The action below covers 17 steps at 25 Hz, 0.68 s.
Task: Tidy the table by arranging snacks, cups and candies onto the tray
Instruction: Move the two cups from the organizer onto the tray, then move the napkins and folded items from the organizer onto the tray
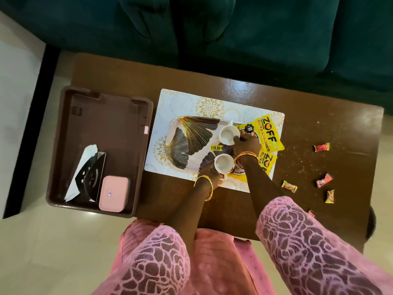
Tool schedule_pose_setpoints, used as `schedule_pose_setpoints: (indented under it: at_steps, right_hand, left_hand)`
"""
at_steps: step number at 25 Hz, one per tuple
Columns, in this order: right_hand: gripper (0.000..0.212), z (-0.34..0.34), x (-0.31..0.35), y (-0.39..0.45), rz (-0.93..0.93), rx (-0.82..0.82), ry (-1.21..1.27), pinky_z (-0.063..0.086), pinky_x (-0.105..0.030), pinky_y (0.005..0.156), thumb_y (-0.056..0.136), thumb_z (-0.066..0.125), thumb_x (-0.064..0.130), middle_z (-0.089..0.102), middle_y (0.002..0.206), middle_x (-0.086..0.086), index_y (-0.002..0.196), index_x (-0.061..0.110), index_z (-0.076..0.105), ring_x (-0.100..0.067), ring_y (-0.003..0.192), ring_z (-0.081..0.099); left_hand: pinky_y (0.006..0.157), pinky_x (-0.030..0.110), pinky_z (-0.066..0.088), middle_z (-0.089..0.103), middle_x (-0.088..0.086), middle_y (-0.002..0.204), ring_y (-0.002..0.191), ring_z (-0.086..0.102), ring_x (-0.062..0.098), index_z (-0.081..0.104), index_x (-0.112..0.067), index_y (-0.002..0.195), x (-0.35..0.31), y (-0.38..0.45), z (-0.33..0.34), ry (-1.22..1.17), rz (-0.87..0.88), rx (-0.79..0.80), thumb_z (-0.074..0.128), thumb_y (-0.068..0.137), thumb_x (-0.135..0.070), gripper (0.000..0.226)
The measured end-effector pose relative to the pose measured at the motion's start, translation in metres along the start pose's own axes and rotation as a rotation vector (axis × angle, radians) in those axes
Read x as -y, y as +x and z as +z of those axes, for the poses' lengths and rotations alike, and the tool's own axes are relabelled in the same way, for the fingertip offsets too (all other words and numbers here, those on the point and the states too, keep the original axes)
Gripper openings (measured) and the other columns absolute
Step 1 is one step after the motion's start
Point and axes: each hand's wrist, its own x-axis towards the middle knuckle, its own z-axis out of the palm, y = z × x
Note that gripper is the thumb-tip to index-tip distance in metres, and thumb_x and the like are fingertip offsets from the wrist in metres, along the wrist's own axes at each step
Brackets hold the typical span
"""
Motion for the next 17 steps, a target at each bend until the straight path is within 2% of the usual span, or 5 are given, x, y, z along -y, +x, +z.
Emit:
schedule_pose_setpoints:
  at_steps: [4, 7, 9, 13, 17]
  right_hand:
    - [0.024, 0.000, -0.002, -0.017, -0.001, -0.193, 0.040, 0.046, -0.030, 0.074, 0.084, 0.056, 0.019, 0.071, 0.101, -0.021, 0.096, 0.004, 0.070, -0.037, 0.095, 0.063]
    - [0.025, 0.002, 0.003, -0.040, -0.112, -0.317, 0.081, 0.047, -0.033, 0.073, 0.085, 0.053, 0.020, 0.069, 0.099, -0.022, 0.094, 0.002, 0.069, -0.036, 0.095, 0.062]
    - [0.024, 0.007, 0.010, -0.063, -0.205, -0.362, 0.063, 0.046, -0.036, 0.074, 0.085, 0.054, 0.018, 0.065, 0.099, -0.024, 0.089, -0.002, 0.067, -0.037, 0.098, 0.058]
    - [0.015, 0.026, 0.024, -0.115, -0.445, -0.333, 0.053, 0.039, -0.034, 0.068, 0.078, 0.062, 0.006, 0.060, 0.088, -0.028, 0.070, -0.007, 0.061, -0.039, 0.086, 0.057]
    - [0.010, 0.066, 0.044, -0.164, -0.589, -0.148, 0.083, 0.044, -0.038, 0.063, 0.076, 0.062, 0.003, 0.058, 0.078, -0.022, 0.070, -0.001, 0.055, -0.034, 0.075, 0.055]
  left_hand:
    - [0.101, 0.052, 0.046, 0.057, 0.015, 0.133, 0.120, 0.053, 0.039, 0.045, -0.017, 0.131, -0.007, -0.015, -0.012, 0.234, 0.070, -0.075, 0.055, 0.088, -0.012, 0.043]
    - [0.103, 0.047, 0.045, 0.058, 0.017, 0.132, 0.120, 0.053, 0.038, 0.043, -0.012, 0.133, -0.006, -0.037, -0.028, 0.428, 0.174, -0.172, 0.050, 0.092, -0.017, 0.042]
    - [0.099, 0.043, 0.048, 0.061, 0.017, 0.126, 0.115, 0.057, 0.034, 0.051, -0.009, 0.125, -0.003, -0.052, -0.047, 0.458, 0.295, -0.266, 0.049, 0.093, -0.019, 0.034]
    - [0.085, 0.035, 0.051, 0.066, 0.014, 0.110, 0.100, 0.063, 0.028, 0.064, -0.006, 0.100, 0.015, -0.082, -0.099, 0.462, 0.473, -0.451, 0.049, 0.093, -0.027, 0.027]
    - [0.076, 0.032, 0.049, 0.067, 0.015, 0.098, 0.088, 0.063, 0.029, 0.063, -0.004, 0.095, 0.054, -0.108, -0.167, 0.311, 0.505, -0.675, 0.054, 0.090, -0.025, 0.024]
